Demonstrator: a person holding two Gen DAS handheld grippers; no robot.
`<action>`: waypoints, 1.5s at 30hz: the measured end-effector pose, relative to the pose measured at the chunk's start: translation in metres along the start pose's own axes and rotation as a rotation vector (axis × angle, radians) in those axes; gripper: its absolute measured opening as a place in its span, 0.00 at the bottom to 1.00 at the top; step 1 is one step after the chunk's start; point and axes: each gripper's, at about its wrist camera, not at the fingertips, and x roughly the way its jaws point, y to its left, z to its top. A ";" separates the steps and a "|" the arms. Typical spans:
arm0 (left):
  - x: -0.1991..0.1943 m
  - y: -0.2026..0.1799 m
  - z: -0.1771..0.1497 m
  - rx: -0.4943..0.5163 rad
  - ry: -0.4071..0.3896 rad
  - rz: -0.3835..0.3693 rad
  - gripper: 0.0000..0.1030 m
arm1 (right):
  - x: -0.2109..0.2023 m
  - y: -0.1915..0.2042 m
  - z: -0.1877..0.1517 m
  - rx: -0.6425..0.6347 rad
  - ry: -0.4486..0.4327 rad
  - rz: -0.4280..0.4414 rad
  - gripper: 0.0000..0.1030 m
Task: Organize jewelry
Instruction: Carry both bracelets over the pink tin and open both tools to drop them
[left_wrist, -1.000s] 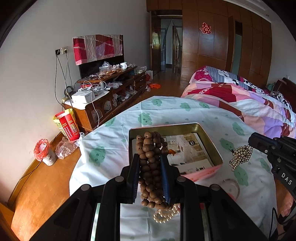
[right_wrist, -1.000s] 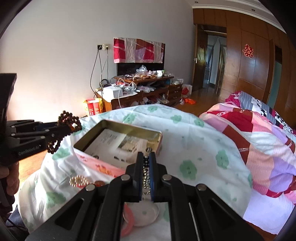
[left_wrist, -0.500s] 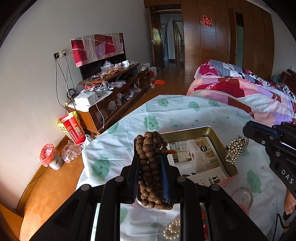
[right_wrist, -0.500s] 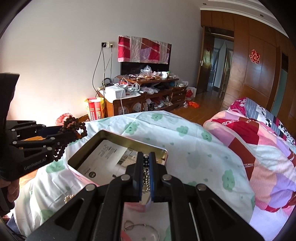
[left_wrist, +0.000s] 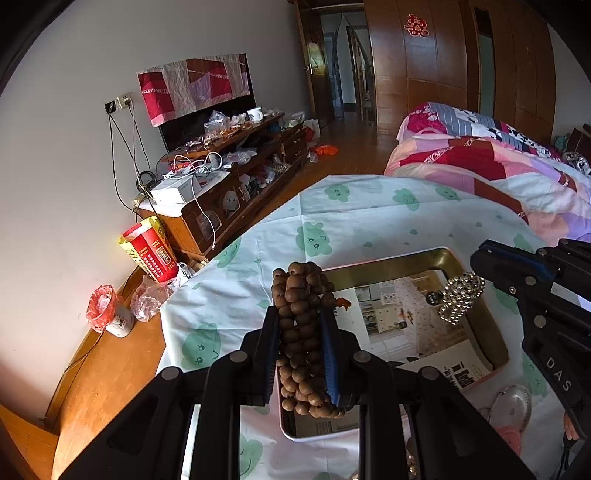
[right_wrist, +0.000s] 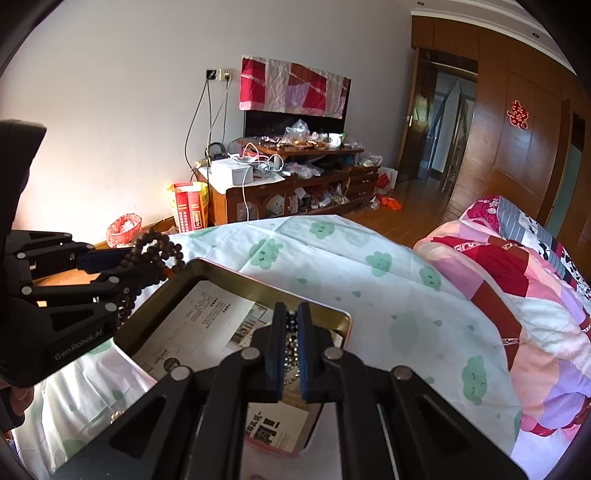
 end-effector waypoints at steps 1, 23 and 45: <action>0.003 -0.001 0.000 0.004 0.004 0.003 0.21 | 0.003 0.001 0.001 -0.003 0.003 -0.002 0.07; 0.035 -0.006 -0.009 0.019 0.059 0.018 0.21 | 0.047 0.000 -0.023 0.016 0.116 -0.011 0.07; 0.012 -0.010 -0.013 0.014 -0.039 0.064 0.83 | 0.044 -0.006 -0.030 0.040 0.107 -0.042 0.45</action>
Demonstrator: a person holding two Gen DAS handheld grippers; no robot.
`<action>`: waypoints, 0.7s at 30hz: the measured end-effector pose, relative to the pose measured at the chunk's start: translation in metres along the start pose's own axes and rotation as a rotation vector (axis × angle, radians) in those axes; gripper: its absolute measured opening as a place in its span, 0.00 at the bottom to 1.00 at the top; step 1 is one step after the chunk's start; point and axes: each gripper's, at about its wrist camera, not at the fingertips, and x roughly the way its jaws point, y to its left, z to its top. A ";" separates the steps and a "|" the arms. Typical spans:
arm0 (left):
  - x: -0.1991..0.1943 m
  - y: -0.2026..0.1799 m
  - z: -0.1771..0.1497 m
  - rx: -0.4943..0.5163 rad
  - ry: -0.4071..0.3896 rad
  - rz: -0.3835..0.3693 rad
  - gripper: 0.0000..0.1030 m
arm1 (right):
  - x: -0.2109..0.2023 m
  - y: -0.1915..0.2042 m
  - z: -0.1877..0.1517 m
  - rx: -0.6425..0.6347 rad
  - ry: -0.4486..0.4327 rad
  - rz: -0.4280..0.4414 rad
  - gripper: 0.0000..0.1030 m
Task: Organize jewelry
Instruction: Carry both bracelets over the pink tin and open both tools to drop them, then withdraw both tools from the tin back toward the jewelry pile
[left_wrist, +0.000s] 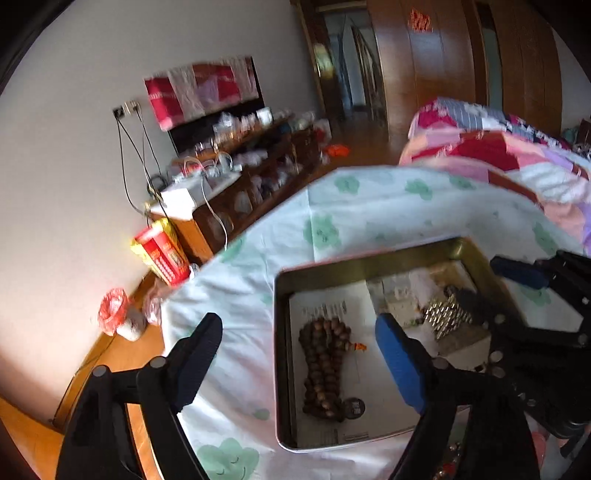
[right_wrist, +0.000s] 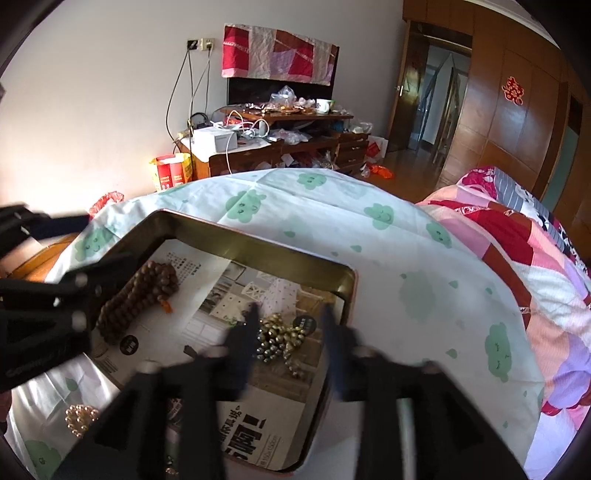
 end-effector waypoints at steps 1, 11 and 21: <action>-0.002 -0.001 0.000 0.007 0.003 -0.005 0.83 | -0.001 -0.001 -0.001 0.003 -0.002 -0.006 0.45; -0.002 0.002 -0.010 -0.007 0.023 0.005 0.83 | -0.008 -0.002 -0.005 0.012 -0.005 -0.014 0.45; -0.019 0.003 -0.024 -0.018 0.021 0.001 0.83 | -0.017 -0.002 -0.013 0.024 0.001 -0.014 0.46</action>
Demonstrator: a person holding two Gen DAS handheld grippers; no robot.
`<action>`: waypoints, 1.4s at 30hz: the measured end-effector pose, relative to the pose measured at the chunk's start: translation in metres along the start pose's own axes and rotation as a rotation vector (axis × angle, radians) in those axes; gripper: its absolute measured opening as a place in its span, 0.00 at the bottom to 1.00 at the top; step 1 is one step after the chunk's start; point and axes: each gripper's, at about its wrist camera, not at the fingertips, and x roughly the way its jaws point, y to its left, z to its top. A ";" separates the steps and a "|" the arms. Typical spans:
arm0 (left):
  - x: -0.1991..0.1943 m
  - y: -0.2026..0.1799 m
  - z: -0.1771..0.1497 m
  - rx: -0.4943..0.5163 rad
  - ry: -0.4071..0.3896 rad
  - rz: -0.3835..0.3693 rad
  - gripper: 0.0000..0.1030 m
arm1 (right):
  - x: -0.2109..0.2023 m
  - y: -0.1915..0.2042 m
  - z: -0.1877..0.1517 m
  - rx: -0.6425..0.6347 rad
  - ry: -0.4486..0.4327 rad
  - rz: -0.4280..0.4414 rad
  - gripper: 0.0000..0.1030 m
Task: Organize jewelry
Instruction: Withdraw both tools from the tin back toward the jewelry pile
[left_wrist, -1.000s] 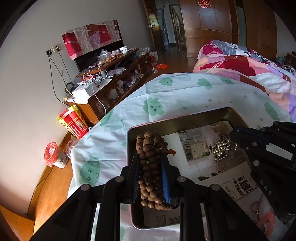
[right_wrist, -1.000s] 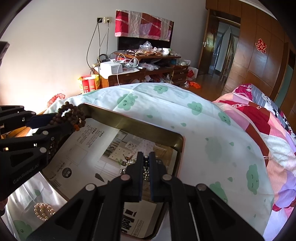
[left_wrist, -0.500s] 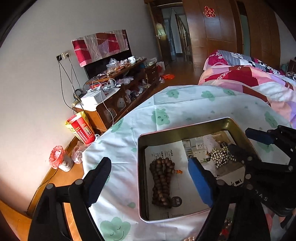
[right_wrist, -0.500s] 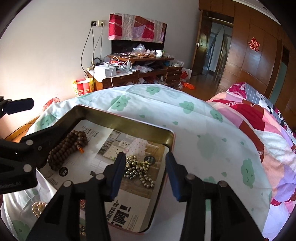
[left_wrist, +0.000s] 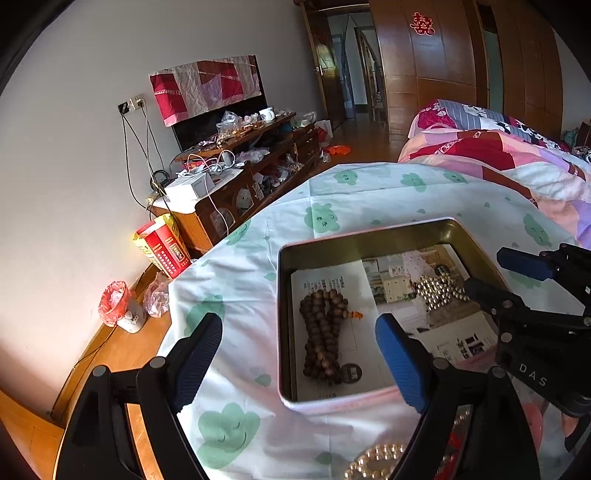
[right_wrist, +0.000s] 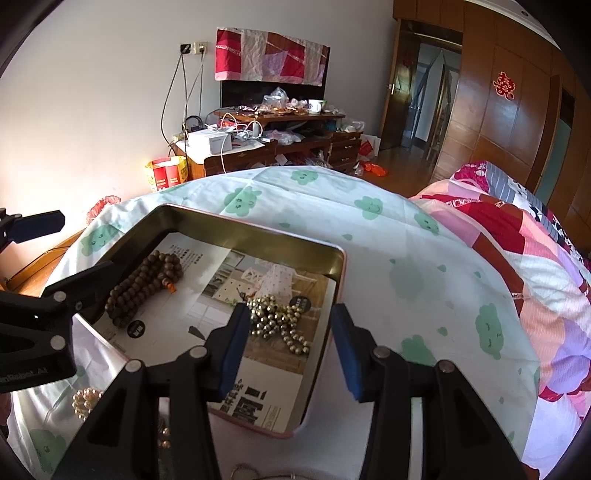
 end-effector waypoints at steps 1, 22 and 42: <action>-0.002 0.001 -0.002 -0.002 0.001 0.000 0.83 | -0.001 0.000 -0.002 0.000 0.004 0.001 0.46; -0.032 -0.006 -0.079 -0.012 0.077 -0.007 0.83 | -0.053 -0.013 -0.069 0.054 0.034 0.008 0.56; -0.045 -0.008 -0.093 -0.066 0.064 -0.057 0.83 | -0.059 0.003 -0.104 0.027 0.055 0.106 0.36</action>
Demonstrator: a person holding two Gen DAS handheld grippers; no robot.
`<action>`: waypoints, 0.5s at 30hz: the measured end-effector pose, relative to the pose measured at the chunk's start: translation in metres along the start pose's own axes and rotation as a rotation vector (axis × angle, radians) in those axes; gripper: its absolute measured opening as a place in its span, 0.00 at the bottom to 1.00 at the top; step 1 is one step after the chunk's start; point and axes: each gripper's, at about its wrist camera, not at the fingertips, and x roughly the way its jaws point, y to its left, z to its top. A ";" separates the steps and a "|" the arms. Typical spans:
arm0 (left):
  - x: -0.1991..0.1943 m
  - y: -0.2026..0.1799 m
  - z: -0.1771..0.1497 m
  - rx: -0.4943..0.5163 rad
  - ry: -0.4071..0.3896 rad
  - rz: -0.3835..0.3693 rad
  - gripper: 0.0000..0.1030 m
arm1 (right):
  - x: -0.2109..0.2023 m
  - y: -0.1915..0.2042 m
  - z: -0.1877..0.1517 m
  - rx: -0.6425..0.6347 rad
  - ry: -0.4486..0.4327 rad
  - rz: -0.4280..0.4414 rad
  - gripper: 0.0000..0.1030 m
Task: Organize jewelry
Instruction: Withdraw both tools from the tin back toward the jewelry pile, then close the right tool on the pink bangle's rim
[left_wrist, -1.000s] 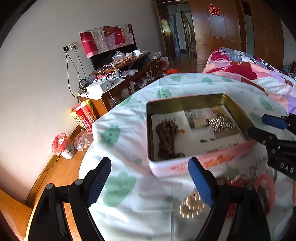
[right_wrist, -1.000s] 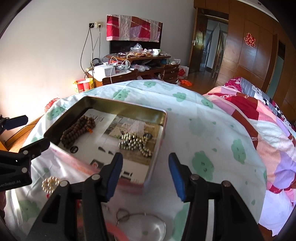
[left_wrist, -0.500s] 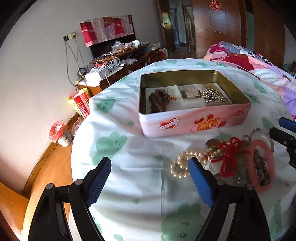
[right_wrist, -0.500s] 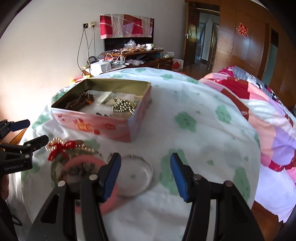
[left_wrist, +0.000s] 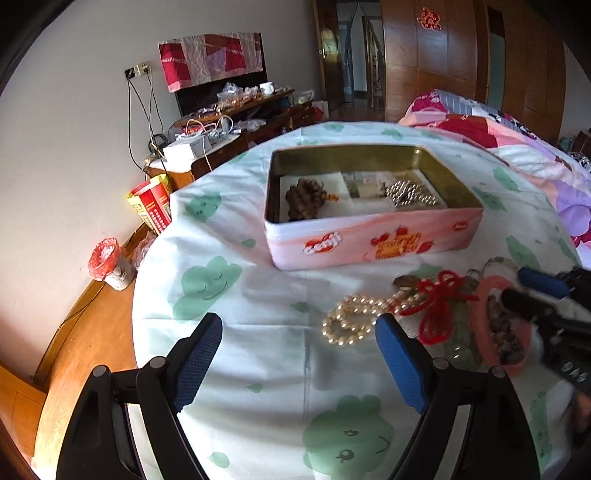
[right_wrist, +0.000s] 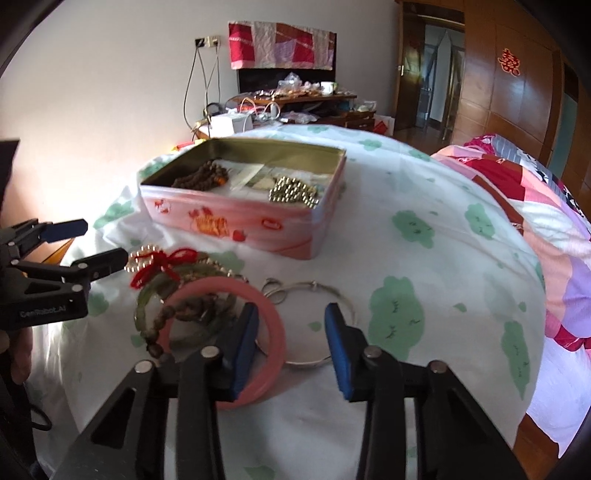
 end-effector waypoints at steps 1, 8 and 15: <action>-0.004 0.000 0.001 -0.004 -0.013 -0.006 0.83 | 0.002 0.001 -0.002 -0.002 0.006 0.004 0.35; -0.022 -0.012 0.010 0.014 -0.067 -0.065 0.83 | 0.003 0.006 -0.006 -0.019 0.003 0.037 0.13; -0.016 -0.038 0.012 0.071 -0.061 -0.107 0.83 | 0.001 0.005 -0.007 -0.022 -0.002 0.011 0.13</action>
